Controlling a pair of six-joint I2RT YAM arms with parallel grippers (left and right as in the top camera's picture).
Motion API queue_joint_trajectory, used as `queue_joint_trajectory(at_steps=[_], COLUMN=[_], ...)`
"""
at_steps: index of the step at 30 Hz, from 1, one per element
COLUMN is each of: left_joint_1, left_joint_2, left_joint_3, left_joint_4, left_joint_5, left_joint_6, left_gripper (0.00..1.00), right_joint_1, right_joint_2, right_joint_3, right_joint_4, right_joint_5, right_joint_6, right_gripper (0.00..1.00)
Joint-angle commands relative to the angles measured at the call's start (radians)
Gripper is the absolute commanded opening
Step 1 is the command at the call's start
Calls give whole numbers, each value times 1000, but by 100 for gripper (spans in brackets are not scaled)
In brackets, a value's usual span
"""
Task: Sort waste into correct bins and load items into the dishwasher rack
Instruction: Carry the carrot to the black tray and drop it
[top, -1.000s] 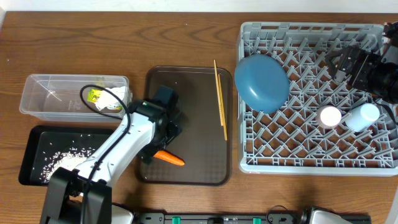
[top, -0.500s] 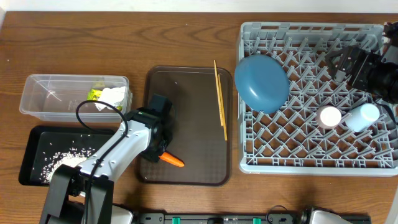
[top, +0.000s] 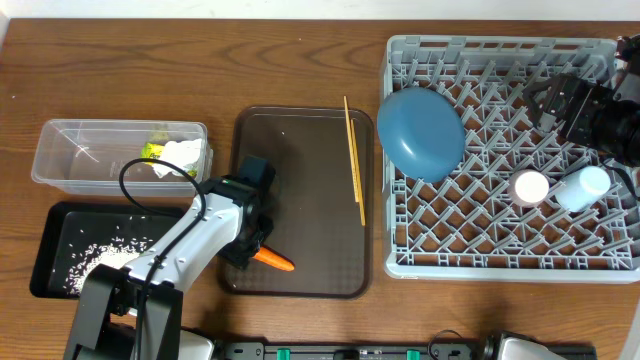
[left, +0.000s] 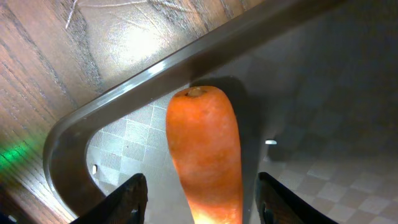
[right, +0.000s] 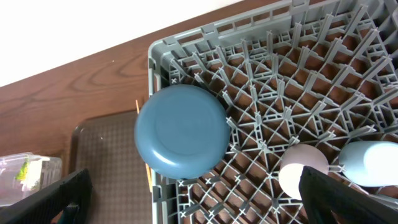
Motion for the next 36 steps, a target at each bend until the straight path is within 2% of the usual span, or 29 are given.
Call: queue_joint_trajectory(at_steps=[1, 3, 7, 9, 13, 18, 27, 32, 36], left_joint_1=[10, 13, 36, 43, 55, 100, 253, 398, 544], left_joint_2=[0, 0, 0, 0, -1, -45, -355, -463, -454], left_joint_3=[-23, -43, -60, -60, -58, -16, 8, 8, 8], left_joint_4=[21, 54, 72, 72, 71, -21, -153, -185, -179], left_joint_5=[-18, -7, 19, 30, 34, 31, -62, -170, -243], left_joint_6=[9, 9, 11, 18, 63, 172, 231, 247, 285], left_gripper=[51, 43, 42, 34, 7, 6, 6, 6, 6], right_joint_1=[11, 11, 11, 11, 11, 11, 11, 11, 11], right_joint_2=[2, 2, 2, 2, 2, 2, 2, 2, 2], right_joint_3=[7, 8, 8, 7, 8, 8, 8, 8, 8], right_joint_4=[-2, -2, -2, -2, -2, 1, 12, 24, 22], right_joint_5=[-7, -7, -7, -7, -7, -7, -7, -7, -7], right_joint_6=[-11, -11, -10, -10, -11, -10, -10, 9, 8], right_gripper=[99, 99, 99, 99, 99, 99, 99, 99, 99])
